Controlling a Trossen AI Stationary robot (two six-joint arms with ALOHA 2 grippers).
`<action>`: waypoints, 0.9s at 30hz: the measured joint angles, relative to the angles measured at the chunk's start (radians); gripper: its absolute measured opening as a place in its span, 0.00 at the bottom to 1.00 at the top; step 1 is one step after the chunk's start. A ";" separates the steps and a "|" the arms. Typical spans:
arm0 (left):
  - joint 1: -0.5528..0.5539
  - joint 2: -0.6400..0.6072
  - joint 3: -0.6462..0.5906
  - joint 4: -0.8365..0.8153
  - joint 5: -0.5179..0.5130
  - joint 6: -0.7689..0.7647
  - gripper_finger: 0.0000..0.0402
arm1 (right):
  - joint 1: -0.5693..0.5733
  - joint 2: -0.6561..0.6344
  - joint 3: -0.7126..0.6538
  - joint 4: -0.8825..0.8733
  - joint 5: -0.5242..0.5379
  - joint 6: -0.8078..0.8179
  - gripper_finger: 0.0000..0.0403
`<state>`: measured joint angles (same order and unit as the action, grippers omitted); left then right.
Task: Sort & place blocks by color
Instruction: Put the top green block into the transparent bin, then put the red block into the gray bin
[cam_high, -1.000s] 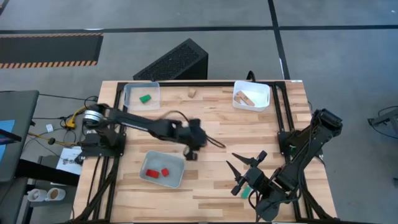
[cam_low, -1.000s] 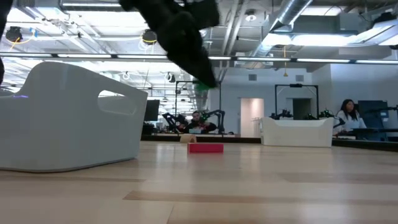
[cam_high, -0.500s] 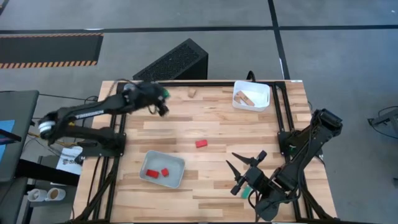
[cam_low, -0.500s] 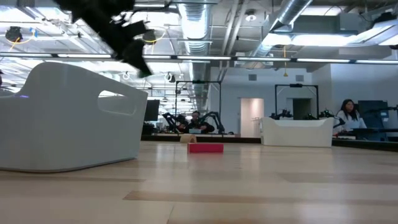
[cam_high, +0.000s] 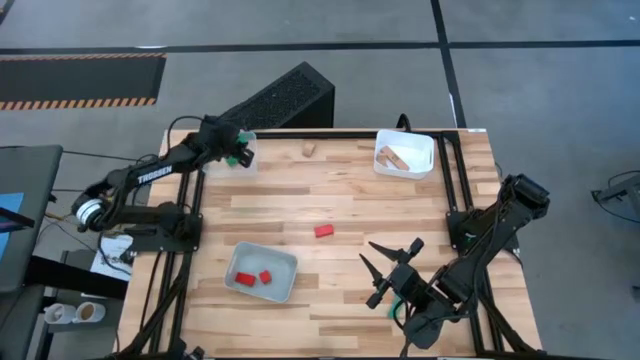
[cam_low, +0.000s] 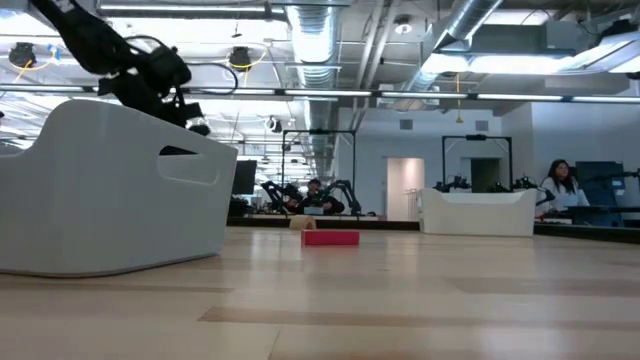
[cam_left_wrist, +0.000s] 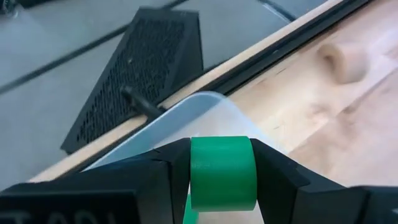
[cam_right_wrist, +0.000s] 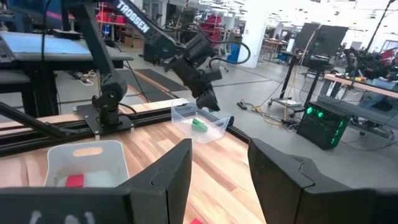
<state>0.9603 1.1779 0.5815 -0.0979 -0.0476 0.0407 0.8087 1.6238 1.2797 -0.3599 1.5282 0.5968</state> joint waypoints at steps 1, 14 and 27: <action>0.002 0.019 0.000 0.005 -0.009 -0.003 0.30 | 0.000 0.000 0.000 0.000 -0.004 0.000 0.45; -0.026 0.082 0.001 0.040 0.001 -0.010 0.42 | 0.000 0.000 0.000 -0.007 -0.008 -0.002 0.45; -0.181 -0.076 0.024 0.134 0.360 -0.053 0.49 | 0.000 0.000 0.000 -0.014 -0.009 -0.002 0.45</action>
<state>0.7793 1.1021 0.6060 0.0357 0.3124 -0.0124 0.8089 1.6238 1.2797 -0.3737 1.5192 0.5945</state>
